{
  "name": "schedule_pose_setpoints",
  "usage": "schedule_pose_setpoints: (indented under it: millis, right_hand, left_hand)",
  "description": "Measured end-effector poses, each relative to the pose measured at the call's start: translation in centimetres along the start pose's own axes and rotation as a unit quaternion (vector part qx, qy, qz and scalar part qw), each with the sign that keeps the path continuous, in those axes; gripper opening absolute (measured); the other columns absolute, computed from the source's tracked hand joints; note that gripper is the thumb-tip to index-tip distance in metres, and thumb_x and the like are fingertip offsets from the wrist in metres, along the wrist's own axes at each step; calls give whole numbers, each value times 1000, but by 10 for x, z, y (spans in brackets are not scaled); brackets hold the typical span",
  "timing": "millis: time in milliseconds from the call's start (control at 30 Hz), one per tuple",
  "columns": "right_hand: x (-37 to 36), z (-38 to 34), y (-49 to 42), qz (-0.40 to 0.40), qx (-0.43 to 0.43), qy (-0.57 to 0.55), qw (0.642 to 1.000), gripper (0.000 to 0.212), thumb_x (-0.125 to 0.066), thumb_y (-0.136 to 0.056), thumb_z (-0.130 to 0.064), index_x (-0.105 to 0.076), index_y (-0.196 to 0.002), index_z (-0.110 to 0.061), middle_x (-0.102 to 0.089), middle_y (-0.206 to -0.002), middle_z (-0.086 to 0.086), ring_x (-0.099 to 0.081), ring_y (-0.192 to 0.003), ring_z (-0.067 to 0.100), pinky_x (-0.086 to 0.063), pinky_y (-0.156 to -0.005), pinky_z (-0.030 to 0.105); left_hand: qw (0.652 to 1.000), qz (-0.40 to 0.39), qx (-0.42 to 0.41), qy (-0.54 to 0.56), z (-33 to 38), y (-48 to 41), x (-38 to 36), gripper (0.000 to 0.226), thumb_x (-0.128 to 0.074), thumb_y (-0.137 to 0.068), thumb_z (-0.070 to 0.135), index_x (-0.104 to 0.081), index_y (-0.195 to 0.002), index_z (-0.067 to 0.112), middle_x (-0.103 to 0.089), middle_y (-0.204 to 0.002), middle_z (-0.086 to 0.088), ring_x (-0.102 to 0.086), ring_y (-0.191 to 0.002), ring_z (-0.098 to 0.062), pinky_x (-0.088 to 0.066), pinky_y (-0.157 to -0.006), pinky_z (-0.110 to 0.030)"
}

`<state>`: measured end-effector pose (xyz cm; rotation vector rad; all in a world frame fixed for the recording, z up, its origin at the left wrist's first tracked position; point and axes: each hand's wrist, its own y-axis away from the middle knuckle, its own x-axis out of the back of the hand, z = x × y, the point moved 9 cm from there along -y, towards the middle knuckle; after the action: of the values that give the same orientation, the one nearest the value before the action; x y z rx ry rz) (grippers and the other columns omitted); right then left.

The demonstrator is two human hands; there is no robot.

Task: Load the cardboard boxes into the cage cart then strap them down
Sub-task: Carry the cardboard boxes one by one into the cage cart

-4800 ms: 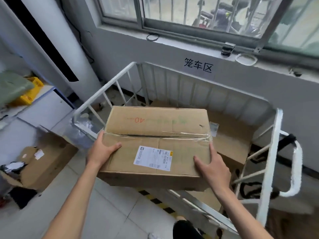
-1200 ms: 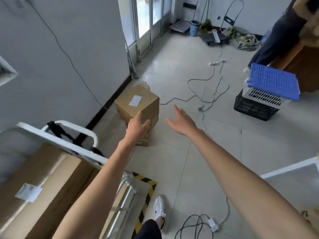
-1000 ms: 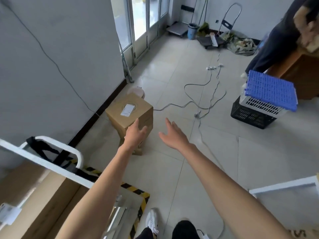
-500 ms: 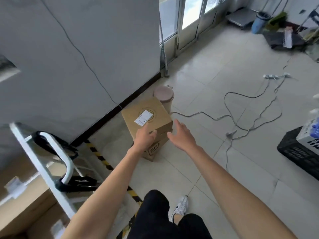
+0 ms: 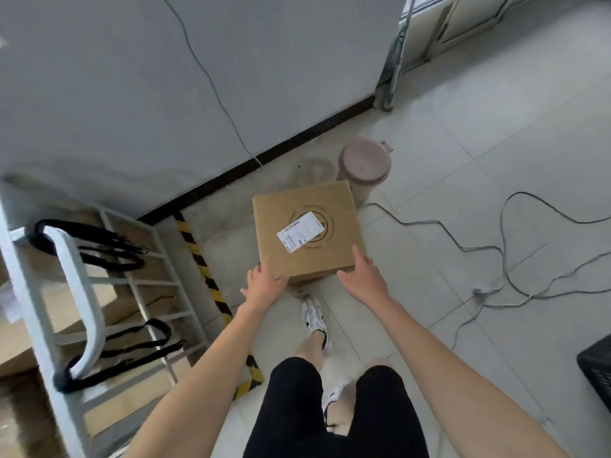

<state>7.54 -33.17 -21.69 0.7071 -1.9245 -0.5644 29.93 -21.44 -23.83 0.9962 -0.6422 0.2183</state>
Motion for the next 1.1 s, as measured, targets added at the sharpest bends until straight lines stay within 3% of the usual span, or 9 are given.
schedule_pose_setpoints:
  millis: [200, 367, 500, 600, 800, 900, 1033, 1100]
  right_hand:
    - [-12, 12, -76, -41, -37, 15, 998, 85, -56, -91, -43, -10, -159, -22, -29, -158, 10, -36, -140, 31, -39, -105, 45]
    - [-10, 27, -138, -64, -63, 61, 994, 94, -57, -88, -43, 2, -159, -23, -9, -165, 13, -18, -149, 34, -32, -113, 51]
    - [-14, 34, -182, -96, -66, 0, 993, 96, -62, -85, -37, -2, -158, -25, -30, -159, 6, -40, -139, 30, -40, -109, 48]
    - [-19, 33, -208, -100, -53, -23, 993, 105, -65, -84, -39, 8, -158, -28, -23, -162, 3, -40, -139, 28, -39, -106, 43]
    - [-10, 21, -250, -81, -12, -98, 992, 106, -69, -77, -34, 3, -155, -43, -33, -157, -10, -43, -136, 19, -40, -98, 33]
    - [4, 8, -250, -87, 13, -91, 992, 103, -70, -80, -34, -1, -157, -40, -32, -159, -12, -39, -141, 17, -37, -100, 31]
    - [40, -40, -218, -90, 72, -57, 992, 102, -70, -82, -36, -1, -157, -40, -32, -159, -13, -40, -141, 17, -42, -105, 40]
    - [58, -78, -190, -96, 122, -58, 986, 102, -71, -83, -36, -2, -157, -39, -31, -160, -11, -36, -143, 16, -40, -109, 42]
  left_hand:
    - [997, -17, 55, 43, -14, -72, -8, 75, -57, -93, 35, -19, -157, 22, -35, -155, -13, -24, -146, -34, -25, -115, -62]
    - [988, -1, 72, 133, -11, -130, -11, 81, -62, -94, 40, -17, -157, 15, -36, -156, -13, -39, -140, -34, -37, -112, -53]
    - [980, 19, 98, 172, -14, -168, -13, 92, -61, -94, 48, -2, -159, 21, -25, -162, -11, -34, -144, -33, -33, -115, -52]
    - [970, 44, 109, 214, -20, -189, -18, 89, -57, -95, 51, 3, -157, 33, -33, -159, -7, -42, -138, -34, -38, -110, -50]
    - [910, 70, 145, 381, -40, -200, -34, 82, -71, -81, 59, -35, -147, 27, -56, -134, 5, -57, -116, -18, -47, -95, -37]
    - [892, 101, 152, 413, -36, -179, -30, 78, -74, -80, 57, -38, -145, 29, -57, -129, 10, -57, -111, -12, -46, -89, -32]
    - [867, 157, 149, 449, -25, -117, 6, 80, -80, -73, 57, -41, -139, 36, -58, -118, 24, -55, -107, 2, -43, -76, -19]
    - [852, 201, 149, 461, -23, -74, 36, 80, -80, -73, 59, -40, -139, 38, -57, -118, 25, -54, -106, 6, -41, -76, -18]
